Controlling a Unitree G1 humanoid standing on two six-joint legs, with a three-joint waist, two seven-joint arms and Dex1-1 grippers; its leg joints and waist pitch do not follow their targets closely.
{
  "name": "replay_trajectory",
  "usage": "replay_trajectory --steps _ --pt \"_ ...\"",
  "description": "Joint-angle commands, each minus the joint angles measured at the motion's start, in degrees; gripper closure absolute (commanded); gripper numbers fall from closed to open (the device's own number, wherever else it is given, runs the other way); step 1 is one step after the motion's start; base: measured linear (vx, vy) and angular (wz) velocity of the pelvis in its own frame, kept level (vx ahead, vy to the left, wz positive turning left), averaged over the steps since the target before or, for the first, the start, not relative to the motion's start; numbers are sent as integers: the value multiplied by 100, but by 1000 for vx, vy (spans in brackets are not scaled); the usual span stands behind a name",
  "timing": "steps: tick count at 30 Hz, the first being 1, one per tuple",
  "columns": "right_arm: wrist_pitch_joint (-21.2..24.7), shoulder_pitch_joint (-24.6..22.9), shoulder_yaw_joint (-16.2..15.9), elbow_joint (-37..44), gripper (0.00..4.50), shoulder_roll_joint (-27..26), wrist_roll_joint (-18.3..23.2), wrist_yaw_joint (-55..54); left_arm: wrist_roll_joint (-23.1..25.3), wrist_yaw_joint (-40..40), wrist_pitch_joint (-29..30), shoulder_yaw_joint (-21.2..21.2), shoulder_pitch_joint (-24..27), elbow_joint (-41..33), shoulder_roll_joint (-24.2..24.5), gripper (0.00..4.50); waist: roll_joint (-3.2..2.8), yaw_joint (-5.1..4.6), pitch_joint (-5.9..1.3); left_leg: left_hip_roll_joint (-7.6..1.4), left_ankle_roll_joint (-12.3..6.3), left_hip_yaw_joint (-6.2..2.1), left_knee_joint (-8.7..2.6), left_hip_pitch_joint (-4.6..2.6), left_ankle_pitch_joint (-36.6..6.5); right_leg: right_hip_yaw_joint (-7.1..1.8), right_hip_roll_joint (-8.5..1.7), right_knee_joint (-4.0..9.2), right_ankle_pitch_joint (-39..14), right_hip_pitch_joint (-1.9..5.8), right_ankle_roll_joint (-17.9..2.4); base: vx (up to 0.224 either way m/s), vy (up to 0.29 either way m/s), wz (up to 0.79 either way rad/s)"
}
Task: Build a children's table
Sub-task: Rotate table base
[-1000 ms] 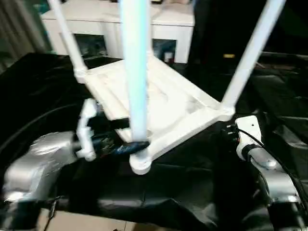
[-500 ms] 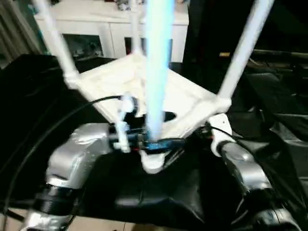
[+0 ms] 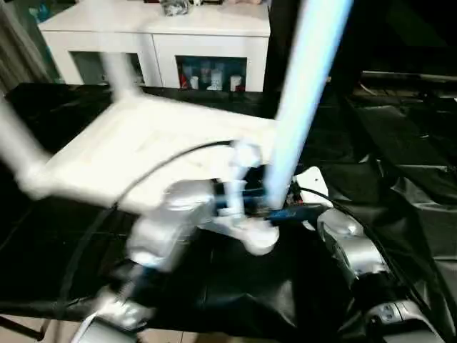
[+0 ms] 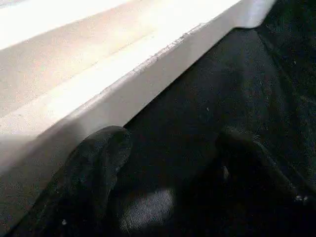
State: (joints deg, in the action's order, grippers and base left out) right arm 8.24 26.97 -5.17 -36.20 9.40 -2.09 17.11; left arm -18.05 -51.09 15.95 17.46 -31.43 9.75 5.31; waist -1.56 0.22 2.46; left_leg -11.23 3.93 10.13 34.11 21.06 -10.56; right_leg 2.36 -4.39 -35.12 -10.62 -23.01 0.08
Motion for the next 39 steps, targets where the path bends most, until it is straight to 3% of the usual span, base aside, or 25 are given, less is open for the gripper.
replay_trajectory --steps 1,3,5,9,11,15,19,24,25,31,36,37,39 --pt "-123 129 -68 -41 99 -45 -27 -54 420 419 -290 -49 -211 390 71 4 29 60 -364 -75 -152 -19 -350 -10 -1147 -170 -237 428 -820 350 -1308 0 0 0" --pt "-122 145 33 -48 99 28 -26 -136 541 513 -376 -96 -272 548 168 4 10 76 -375 -75 -166 -27 -345 -15 -1048 -165 -245 404 -672 352 -1334 0 0 0" --pt "-155 143 124 -19 99 133 6 -111 615 454 -463 -119 -283 620 299 4 36 86 -375 -90 -209 -19 -344 -11 -1018 -166 -243 396 -538 350 -1418 0 0 0" --pt "-38 -1 300 381 99 416 203 206 673 164 -446 -115 -141 497 656 4 35 99 -358 -85 -255 -14 -349 -15 -1096 -163 -243 397 -678 348 -1417 0 0 0" --pt "4 -126 326 634 99 639 342 659 431 -289 -318 -154 49 291 841 4 36 117 -344 -90 -257 -14 -359 -17 -1209 -166 -251 416 -934 351 -1353 0 0 0" --pt "-25 -371 245 1023 99 1089 538 1576 82 -940 -224 -177 282 141 1118 4 18 171 -353 -111 -311 1 -355 -47 -1175 -171 -236 409 -803 305 -1438 0 0 0" --pt "-103 -682 -123 1568 99 1616 668 2628 230 -1419 -588 -53 217 621 1454 4 27 235 -329 -115 -348 0 -370 -44 -1276 -178 -241 415 -892 306 -1383 0 0 0" --pt "165 -1067 -495 2492 99 2209 879 3693 1041 -1429 -1298 204 -265 1744 1734 43 35 275 -328 -112 -331 -18 -383 -49 -1330 -179 -229 450 -1076 317 -1166 0 0 0" --pt "224 -1124 -542 2650 99 2313 900 3850 1079 -1523 -1310 239 -349 1889 1756 50 26 284 -336 -134 -294 -26 -385 -49 -1327 -186 -273 434 -1071 309 -1213 0 0 0" --pt "454 -1256 -639 3185 99 2713 985 4374 1374 -1787 -1665 490 -704 2568 1782 96 28 315 -346 -131 -334 -20 -366 -39 -1216 -187 -281 422 -907 319 -1346 0 0 0" --pt "723 -1343 -662 3634 99 2983 1132 4647 1679 -1990 -2092 668 -1014 3301 1714 134 40 360 -342 -138 -348 -26 -370 -36 -1214 -188 -289 435 -943 321 -1345 0 0 0" --pt "762 -1369 -665 3709 99 3054 1125 4708 1847 -1958 -2277 741 -1106 3539 1685 164 22 359 -347 -142 -327 -29 -365 -45 -1232 -188 -291 437 -947 321 -1341 0 0 0" --pt "830 -1402 -658 3796 99 3113 1140 4751 1974 -1873 -2411 773 -1190 3750 1639 164 28 360 -342 -131 -331 -30 -364 -35 -1231 -187 -287 445 -957 325 -1328 0 0 0"
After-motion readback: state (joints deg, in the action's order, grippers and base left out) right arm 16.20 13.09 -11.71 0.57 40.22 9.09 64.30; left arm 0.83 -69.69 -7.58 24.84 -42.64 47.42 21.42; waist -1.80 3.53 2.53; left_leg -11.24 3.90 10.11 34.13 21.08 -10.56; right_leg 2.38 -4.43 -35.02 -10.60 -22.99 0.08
